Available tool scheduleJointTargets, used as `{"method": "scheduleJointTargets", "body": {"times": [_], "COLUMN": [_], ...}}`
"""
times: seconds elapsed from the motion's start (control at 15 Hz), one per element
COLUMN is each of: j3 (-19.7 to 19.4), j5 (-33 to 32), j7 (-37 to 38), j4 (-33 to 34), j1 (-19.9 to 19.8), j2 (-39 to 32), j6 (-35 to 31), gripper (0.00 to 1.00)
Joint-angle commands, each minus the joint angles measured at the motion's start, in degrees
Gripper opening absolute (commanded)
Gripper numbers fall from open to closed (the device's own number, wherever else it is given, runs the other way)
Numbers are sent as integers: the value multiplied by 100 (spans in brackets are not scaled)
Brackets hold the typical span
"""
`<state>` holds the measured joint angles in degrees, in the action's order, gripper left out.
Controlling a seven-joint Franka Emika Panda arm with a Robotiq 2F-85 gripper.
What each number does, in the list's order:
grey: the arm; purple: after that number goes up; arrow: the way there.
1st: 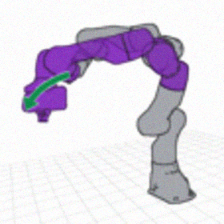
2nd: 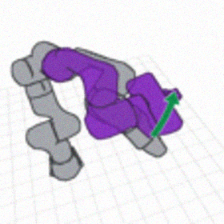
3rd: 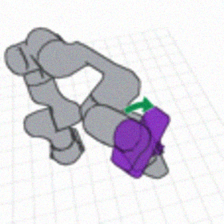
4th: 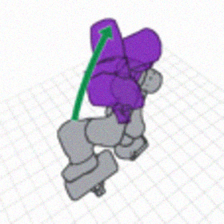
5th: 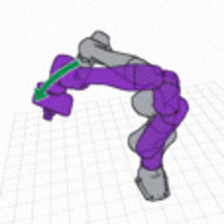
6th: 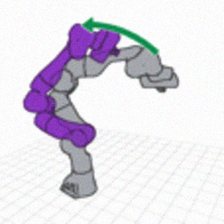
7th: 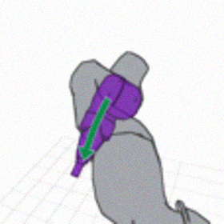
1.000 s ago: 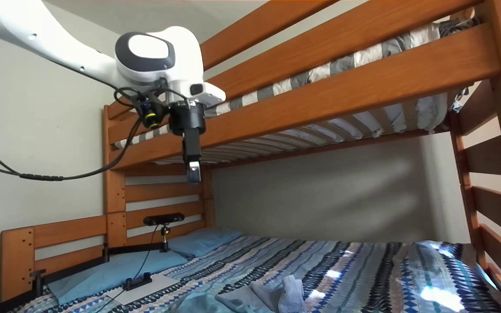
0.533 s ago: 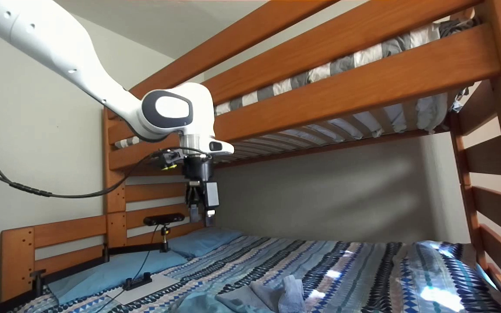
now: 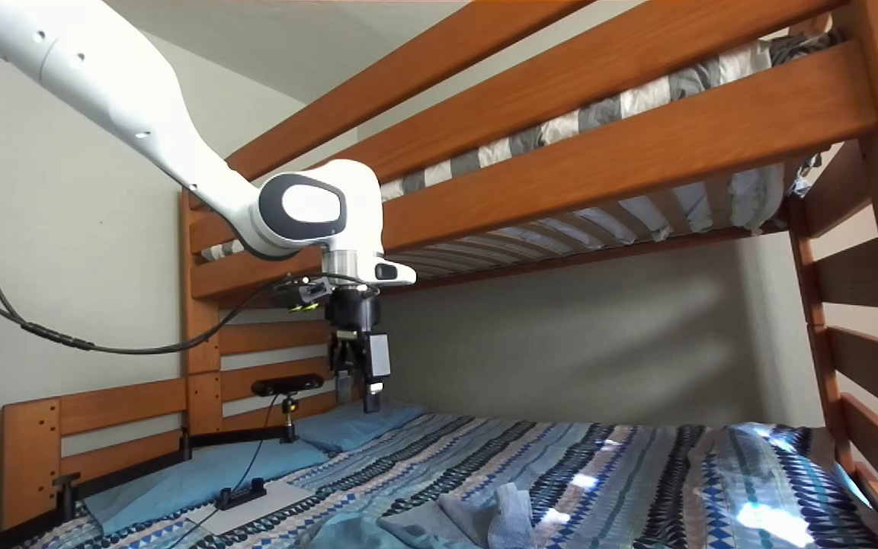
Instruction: Move the blue pillow case to the right and fold it in half then place the remote control on the pillow case.
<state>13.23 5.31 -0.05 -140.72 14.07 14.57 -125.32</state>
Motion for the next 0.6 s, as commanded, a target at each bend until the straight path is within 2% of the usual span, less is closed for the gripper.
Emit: {"method": "scheduleJointTargets", "body": {"times": [0.0,0.27,0.53], "j3": [-91,-207,-138], "j5": [-4,200,479], "j7": [-324,-873,-1428], "j4": [48,217,576], "j1": [-33,-27,-60], "j2": [-452,-1279,-2190], "j6": [-525,-1263,-1574], "gripper": [100,100,100]}}
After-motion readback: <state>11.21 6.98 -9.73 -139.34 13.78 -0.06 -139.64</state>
